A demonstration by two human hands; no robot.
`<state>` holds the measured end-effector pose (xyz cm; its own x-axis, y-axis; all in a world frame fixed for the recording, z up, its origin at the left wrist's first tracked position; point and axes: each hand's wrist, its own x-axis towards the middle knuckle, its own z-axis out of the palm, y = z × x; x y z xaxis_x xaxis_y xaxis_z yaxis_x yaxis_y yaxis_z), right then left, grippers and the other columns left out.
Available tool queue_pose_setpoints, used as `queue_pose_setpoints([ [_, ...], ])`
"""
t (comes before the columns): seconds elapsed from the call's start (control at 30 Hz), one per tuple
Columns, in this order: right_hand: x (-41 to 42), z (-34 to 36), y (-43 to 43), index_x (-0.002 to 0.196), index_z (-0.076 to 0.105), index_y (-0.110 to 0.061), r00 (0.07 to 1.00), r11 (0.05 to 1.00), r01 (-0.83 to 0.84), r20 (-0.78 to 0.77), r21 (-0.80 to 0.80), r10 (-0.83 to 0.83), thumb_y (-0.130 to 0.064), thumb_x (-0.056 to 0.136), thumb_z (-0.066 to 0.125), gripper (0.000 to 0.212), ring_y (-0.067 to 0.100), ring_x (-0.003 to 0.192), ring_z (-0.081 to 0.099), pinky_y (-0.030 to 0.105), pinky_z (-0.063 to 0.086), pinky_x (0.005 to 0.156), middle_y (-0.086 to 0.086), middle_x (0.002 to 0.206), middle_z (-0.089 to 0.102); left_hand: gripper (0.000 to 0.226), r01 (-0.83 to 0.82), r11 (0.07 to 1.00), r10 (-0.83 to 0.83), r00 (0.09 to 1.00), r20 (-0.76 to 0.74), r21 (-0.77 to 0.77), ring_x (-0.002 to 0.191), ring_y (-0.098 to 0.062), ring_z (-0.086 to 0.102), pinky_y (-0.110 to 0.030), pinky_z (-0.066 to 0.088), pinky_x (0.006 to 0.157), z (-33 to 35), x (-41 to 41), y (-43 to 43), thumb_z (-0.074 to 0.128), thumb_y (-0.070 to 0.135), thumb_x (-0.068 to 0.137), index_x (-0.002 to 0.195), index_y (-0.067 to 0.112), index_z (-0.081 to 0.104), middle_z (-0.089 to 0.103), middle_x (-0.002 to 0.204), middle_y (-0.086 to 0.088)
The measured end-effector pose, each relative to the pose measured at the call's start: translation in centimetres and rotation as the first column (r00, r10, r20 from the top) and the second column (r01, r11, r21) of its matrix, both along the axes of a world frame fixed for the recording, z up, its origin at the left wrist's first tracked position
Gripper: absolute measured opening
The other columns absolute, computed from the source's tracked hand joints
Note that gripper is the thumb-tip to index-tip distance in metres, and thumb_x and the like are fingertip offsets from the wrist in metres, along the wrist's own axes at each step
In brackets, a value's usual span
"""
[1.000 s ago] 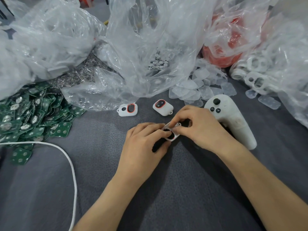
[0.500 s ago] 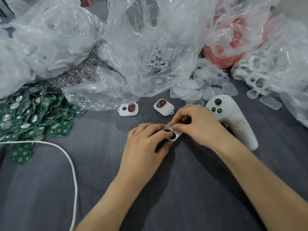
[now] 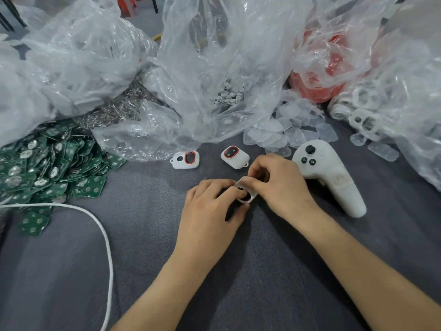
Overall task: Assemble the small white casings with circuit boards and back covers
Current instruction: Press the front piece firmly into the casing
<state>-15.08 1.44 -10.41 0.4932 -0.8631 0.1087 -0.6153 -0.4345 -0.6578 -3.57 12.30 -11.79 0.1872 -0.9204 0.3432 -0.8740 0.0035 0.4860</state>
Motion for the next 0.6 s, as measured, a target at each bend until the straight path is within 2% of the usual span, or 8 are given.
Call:
queue_pose_setpoints([
  [0.1,0.2,0.1,0.1,0.074,0.064,-0.012,0.992,0.984,0.068,0.121,-0.162,-0.049,-0.017,0.080,0.074,0.012,0.006,0.064,0.047,0.014,0.034,0.064,-0.005,0.078,0.052,0.020,-0.006,1.000,0.006,1.000,0.006,-0.014,0.098,-0.020,0.063,-0.040,0.047,0.084,-0.2,0.0,0.2,0.079,0.015,0.074,0.092,0.019,0.073,0.069,0.106,0.006],
  [0.17,0.3,0.9,-0.7,0.077,0.064,-0.007,0.989,0.944,0.108,0.130,-0.310,-0.071,-0.009,0.080,0.072,0.009,0.012,0.067,0.049,0.014,0.033,0.065,0.000,0.081,0.054,0.022,-0.008,1.000,0.008,1.000,0.005,-0.015,0.097,-0.018,0.063,-0.039,0.048,0.084,-0.1,0.1,0.3,0.079,0.013,0.071,0.091,0.019,0.072,0.069,0.106,0.008],
  [0.23,0.7,1.6,-2.2,0.089,0.066,-0.004,0.996,0.906,0.085,0.007,-0.414,-0.090,-0.006,0.083,0.068,0.007,0.022,0.084,0.055,0.021,0.036,0.073,0.008,0.094,0.058,0.023,-0.014,1.000,0.014,1.000,-0.005,0.003,0.100,-0.018,0.063,-0.038,0.047,0.086,0.1,0.2,0.2,0.078,0.012,0.071,0.091,0.020,0.070,0.068,0.108,0.009],
  [0.3,1.5,1.9,-4.1,0.109,0.063,-0.007,0.980,0.899,0.008,-0.177,-0.437,-0.095,-0.010,0.089,0.061,0.020,0.025,0.107,0.049,0.024,0.035,0.084,0.008,0.113,0.056,0.026,-0.023,0.999,0.025,0.999,-0.043,0.037,0.110,-0.017,0.059,-0.037,0.042,0.092,0.3,0.2,0.1,0.075,0.011,0.072,0.095,0.022,0.069,0.067,0.113,0.010],
  [0.37,2.3,1.9,-5.4,0.119,0.059,-0.011,0.939,0.909,-0.062,-0.333,-0.412,-0.088,-0.014,0.093,0.056,0.027,0.024,0.118,0.041,0.028,0.035,0.093,0.007,0.124,0.053,0.032,-0.024,0.998,0.031,0.992,-0.119,0.064,0.119,-0.013,0.053,-0.035,0.037,0.098,0.5,0.3,0.1,0.070,0.009,0.073,0.101,0.024,0.066,0.064,0.119,0.013],
  [0.43,3.0,1.9,-6.1,0.119,0.060,-0.012,0.896,0.915,-0.098,-0.436,-0.390,-0.090,-0.017,0.093,0.055,0.027,0.026,0.122,0.038,0.034,0.037,0.097,0.008,0.126,0.053,0.037,-0.021,0.999,0.030,0.980,-0.198,0.050,0.121,-0.009,0.050,-0.036,0.037,0.100,0.6,0.5,0.1,0.065,0.008,0.076,0.108,0.026,0.063,0.061,0.119,0.019],
  [0.5,3.2,1.9,-6.5,0.113,0.063,-0.011,0.874,0.905,-0.110,-0.473,-0.412,-0.109,-0.014,0.092,0.056,0.023,0.027,0.121,0.039,0.034,0.038,0.094,0.008,0.123,0.056,0.041,-0.045,0.999,0.046,0.960,-0.275,0.009,0.110,-0.005,0.053,-0.034,0.043,0.093,0.7,0.7,0.1,0.061,0.008,0.078,0.113,0.030,0.061,0.057,0.111,0.030],
  [0.6,2.8,2.0,-6.8,0.108,0.065,-0.010,0.878,0.881,-0.111,-0.460,-0.460,-0.130,-0.014,0.093,0.052,0.020,0.027,0.116,0.041,0.034,0.037,0.089,0.007,0.117,0.059,0.053,-0.105,0.994,0.094,0.919,-0.383,-0.009,0.087,-0.001,0.053,-0.014,0.039,0.081,0.8,0.8,0.1,0.061,0.005,0.082,0.110,0.048,0.053,0.054,0.101,0.040],
])
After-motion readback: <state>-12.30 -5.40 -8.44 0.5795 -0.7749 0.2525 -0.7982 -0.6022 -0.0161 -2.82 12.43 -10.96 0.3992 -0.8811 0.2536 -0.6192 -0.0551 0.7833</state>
